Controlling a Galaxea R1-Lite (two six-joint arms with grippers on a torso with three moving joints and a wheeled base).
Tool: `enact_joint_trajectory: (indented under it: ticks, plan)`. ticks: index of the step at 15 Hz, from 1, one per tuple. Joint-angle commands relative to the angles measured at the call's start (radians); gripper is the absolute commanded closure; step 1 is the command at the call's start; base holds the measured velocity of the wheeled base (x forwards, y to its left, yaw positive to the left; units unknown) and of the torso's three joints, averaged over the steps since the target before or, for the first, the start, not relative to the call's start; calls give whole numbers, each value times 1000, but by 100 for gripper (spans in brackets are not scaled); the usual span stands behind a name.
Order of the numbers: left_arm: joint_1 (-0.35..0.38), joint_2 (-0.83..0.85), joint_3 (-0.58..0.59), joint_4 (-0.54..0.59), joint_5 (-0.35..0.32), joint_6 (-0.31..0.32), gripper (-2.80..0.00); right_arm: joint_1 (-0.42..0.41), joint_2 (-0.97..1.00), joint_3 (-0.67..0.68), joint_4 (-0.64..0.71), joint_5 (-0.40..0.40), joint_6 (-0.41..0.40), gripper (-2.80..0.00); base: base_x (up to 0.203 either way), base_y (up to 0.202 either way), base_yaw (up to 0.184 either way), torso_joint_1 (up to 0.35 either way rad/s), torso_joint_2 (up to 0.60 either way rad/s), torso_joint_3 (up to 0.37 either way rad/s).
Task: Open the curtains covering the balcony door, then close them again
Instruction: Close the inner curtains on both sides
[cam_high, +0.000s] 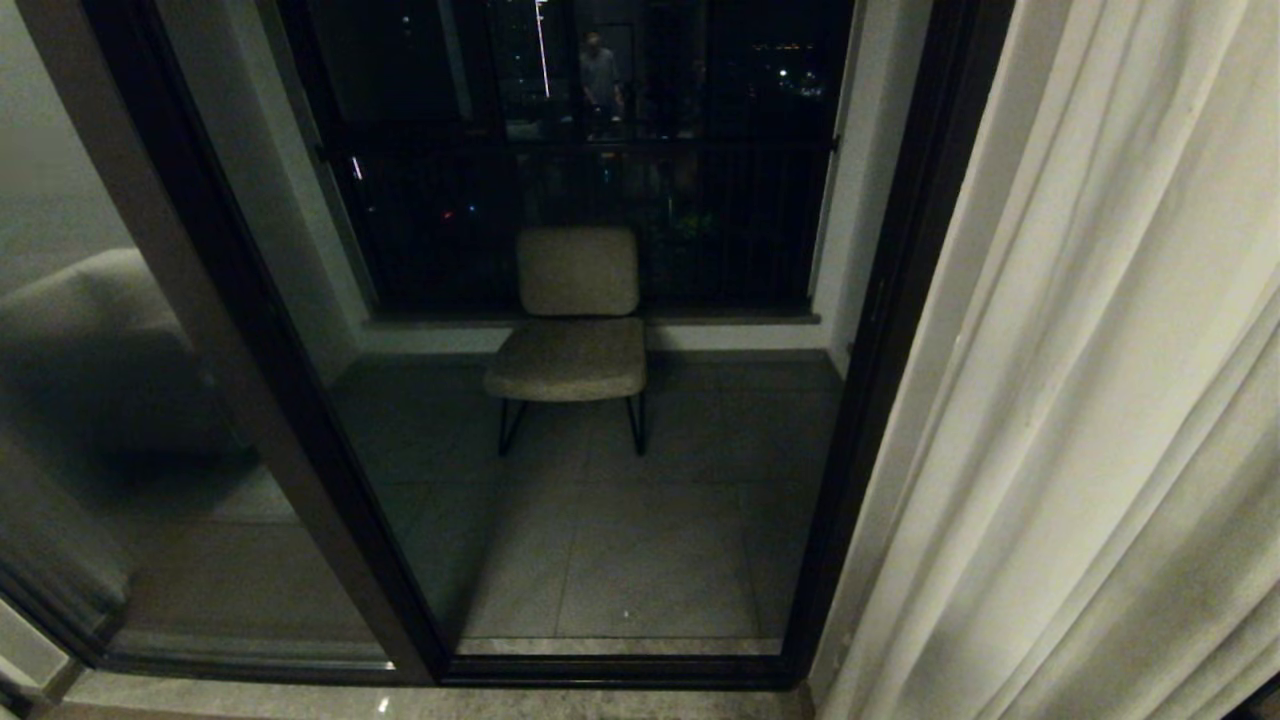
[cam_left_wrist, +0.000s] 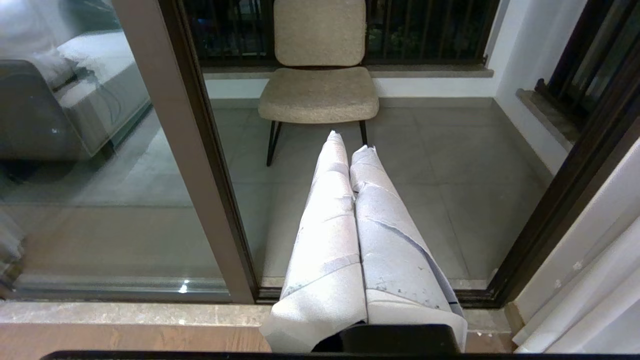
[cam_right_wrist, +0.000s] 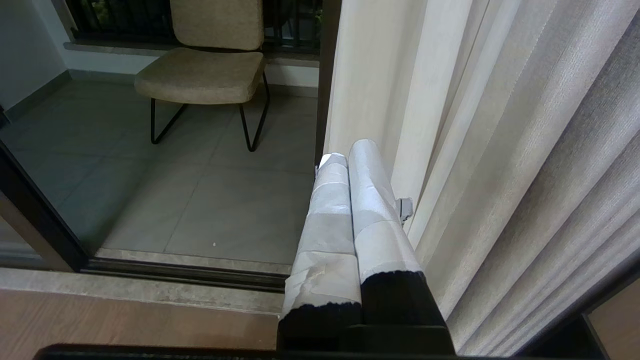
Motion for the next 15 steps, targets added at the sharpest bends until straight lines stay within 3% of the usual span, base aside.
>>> enact_joint_trajectory:
  ticks: [1,15]
  plan:
    - [0,0,0,0,0,0,0,1,2,0,0,0,0,0,0,0,0,0,0,0]
    - [0,0,0,0,0,-1,0,-2,37,-1,-4,0,-31,0,0,0,0,0,0,0]
